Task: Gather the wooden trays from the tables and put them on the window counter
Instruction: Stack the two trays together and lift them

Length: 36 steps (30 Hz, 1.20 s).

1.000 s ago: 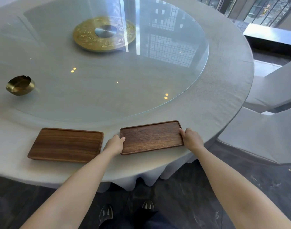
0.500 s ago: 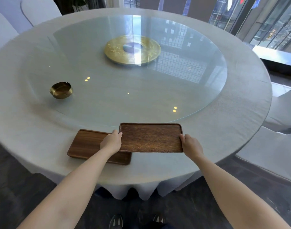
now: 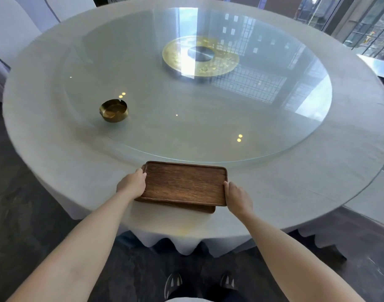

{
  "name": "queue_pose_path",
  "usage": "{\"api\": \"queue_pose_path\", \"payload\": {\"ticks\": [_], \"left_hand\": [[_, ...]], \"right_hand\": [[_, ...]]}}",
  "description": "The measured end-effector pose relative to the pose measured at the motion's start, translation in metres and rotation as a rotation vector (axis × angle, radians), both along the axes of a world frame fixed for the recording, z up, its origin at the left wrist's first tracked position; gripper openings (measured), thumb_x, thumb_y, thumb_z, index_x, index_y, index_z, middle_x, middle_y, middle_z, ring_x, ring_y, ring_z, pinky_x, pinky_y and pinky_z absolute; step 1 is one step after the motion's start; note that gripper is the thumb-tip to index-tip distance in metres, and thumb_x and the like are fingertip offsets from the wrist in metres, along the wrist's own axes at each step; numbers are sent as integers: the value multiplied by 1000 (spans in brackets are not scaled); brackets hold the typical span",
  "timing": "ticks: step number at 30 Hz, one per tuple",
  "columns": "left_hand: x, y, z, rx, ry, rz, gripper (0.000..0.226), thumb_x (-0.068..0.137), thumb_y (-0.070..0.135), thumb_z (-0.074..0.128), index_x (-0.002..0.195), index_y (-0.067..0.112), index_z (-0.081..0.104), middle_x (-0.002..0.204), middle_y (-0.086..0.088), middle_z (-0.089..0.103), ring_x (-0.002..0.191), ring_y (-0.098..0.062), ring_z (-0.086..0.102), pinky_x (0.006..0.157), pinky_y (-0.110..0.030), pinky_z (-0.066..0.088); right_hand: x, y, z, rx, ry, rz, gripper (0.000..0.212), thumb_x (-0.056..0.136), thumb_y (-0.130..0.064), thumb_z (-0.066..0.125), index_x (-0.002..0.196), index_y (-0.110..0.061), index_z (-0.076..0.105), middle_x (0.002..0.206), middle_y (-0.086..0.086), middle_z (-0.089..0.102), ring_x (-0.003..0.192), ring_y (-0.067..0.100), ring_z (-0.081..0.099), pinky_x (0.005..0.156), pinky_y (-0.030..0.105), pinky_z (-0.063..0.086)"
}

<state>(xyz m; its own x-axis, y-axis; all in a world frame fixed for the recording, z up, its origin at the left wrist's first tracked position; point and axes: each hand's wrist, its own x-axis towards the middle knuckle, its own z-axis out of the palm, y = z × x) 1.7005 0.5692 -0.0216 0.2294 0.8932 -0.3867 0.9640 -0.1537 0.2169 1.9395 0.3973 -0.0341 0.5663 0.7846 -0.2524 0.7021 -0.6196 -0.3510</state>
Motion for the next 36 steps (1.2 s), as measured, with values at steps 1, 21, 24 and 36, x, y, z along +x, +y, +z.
{"api": "queue_pose_path", "payload": {"ticks": [1,21,24,36], "left_hand": [[-3,3,-3,-9,9,-8,41,100,30,22,116,3,47,121,-27,57,111,-40,54,88,-40,42],[-14,21,-25,-10,94,-35,40,100,27,20,115,4,48,122,-25,57,111,-41,54,87,-39,43],[-14,21,-25,-6,96,-35,40,99,26,20,117,4,48,122,-25,57,111,-40,54,89,-39,43],[-13,21,-29,-124,-56,58,49,98,38,26,124,2,49,127,-26,54,117,-40,50,96,-42,41]], "right_hand": [[-5,1,-3,-7,-4,-3,49,100,-34,18,94,-2,55,100,21,66,91,36,61,65,35,38],[-31,10,-19,-100,-45,-30,47,100,-34,20,96,-4,56,99,17,67,89,35,62,63,34,37],[-31,10,-17,-119,-20,-38,48,100,-34,19,98,-3,56,100,18,67,90,35,62,64,34,39],[-36,10,-8,-66,222,-215,39,97,-37,31,105,-3,47,104,18,63,96,35,58,74,38,43]]}}
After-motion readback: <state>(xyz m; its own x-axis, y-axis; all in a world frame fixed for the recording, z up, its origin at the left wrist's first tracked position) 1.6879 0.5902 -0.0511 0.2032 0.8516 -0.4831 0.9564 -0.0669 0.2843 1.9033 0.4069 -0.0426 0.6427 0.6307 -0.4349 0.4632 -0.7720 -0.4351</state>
